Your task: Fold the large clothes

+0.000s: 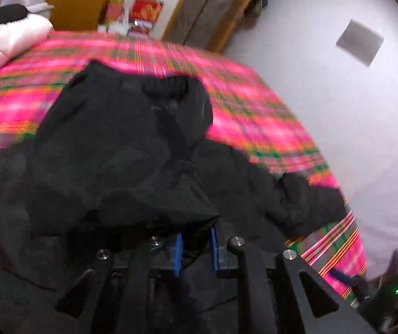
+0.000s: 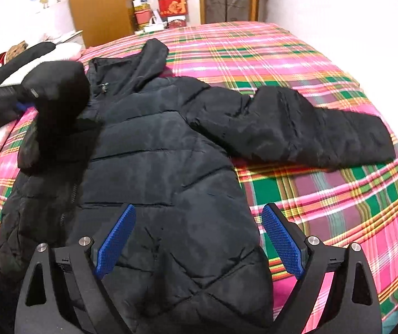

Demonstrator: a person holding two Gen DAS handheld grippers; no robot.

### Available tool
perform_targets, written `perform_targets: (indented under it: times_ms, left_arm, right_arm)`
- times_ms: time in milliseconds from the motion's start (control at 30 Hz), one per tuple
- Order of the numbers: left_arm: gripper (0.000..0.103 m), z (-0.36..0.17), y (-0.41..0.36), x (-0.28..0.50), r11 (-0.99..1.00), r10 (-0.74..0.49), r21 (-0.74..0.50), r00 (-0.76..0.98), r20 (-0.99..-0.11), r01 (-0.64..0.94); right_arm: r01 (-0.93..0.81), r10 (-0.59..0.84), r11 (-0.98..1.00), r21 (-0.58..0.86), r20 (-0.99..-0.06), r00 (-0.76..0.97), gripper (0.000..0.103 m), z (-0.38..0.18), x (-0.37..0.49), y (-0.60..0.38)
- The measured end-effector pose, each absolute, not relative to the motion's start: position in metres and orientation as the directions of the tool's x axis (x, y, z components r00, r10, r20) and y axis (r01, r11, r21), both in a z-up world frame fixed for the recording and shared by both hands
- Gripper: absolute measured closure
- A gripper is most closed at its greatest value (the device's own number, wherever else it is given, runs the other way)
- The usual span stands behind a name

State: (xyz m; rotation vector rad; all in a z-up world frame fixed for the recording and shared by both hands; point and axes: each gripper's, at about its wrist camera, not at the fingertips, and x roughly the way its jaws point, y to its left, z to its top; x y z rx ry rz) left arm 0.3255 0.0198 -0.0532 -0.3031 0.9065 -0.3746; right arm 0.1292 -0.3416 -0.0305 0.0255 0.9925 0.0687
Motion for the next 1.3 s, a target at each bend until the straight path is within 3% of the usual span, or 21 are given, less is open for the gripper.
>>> perform_targets:
  times_ms: [100,133,167,267,500,667,733,833,867,933,1067,1300]
  left_arm:
    - [0.06,-0.083,0.005,0.325,0.875,-0.48,-0.433,0.491,-0.727,0.216]
    - [0.042,-0.089,0.0,0.327,0.868,-0.495,-0.444,0.469,-0.732,0.222]
    - [0.033,-0.092,-0.002,0.327,0.86,-0.508,-0.456,0.46,-0.728,0.228]
    - [0.027,-0.091,-0.003,0.317,0.839,-0.544,-0.482,0.443,-0.712,0.254]
    - [0.026,-0.038,0.014,0.286,0.846,-0.532,-0.441,0.532,-0.659,0.3]
    - [0.026,-0.008,0.067,0.263,0.837,-0.531,-0.479,0.607,-0.591,0.265]
    - [0.024,-0.008,0.094,0.262,0.863,-0.47,-0.464,0.659,-0.587,0.202]
    - [0.024,-0.031,0.127,0.277,0.933,-0.294,-0.358,0.669,-0.683,0.045]
    - [0.025,-0.041,0.135,0.284,0.944,-0.246,-0.329,0.662,-0.708,-0.002]
    - [0.026,-0.066,0.159,0.296,0.947,-0.176,-0.303,0.619,-0.765,-0.105]
    - [0.026,-0.106,0.194,0.312,0.913,-0.167,-0.337,0.544,-0.823,-0.229]
    - [0.024,-0.129,0.191,0.326,0.911,-0.172,-0.337,0.524,-0.834,-0.238]
  right_arm:
    - [-0.047,0.074,0.997,0.057,-0.841,0.536,0.011,-0.036,0.13,-0.342]
    - [-0.047,0.076,0.997,0.06,-0.843,0.533,0.011,-0.038,0.13,-0.342]
    - [-0.046,0.077,0.997,0.062,-0.844,0.531,0.011,-0.039,0.129,-0.342]
    - [-0.045,0.081,0.997,0.067,-0.843,0.531,0.011,-0.039,0.131,-0.341]
    - [-0.048,0.1,0.995,0.089,-0.807,0.582,0.011,-0.02,0.141,-0.338]
    - [-0.073,0.13,0.991,0.108,-0.772,0.622,0.011,-0.004,0.155,-0.321]
    - [-0.1,0.146,0.989,0.106,-0.767,0.624,0.011,-0.004,0.163,-0.31]
    - [-0.153,0.172,0.983,0.097,-0.77,0.614,0.011,-0.013,0.182,-0.288]
    - [-0.172,0.183,0.98,0.097,-0.775,0.605,0.013,-0.018,0.189,-0.281]
    - [-0.22,0.205,0.971,0.092,-0.791,0.577,0.028,-0.035,0.211,-0.258]
    - [-0.229,0.16,0.972,0.055,-0.868,0.469,0.051,-0.093,0.259,-0.24]
    - [-0.22,0.092,0.975,-0.014,-0.88,0.465,0.051,-0.098,0.295,-0.235]
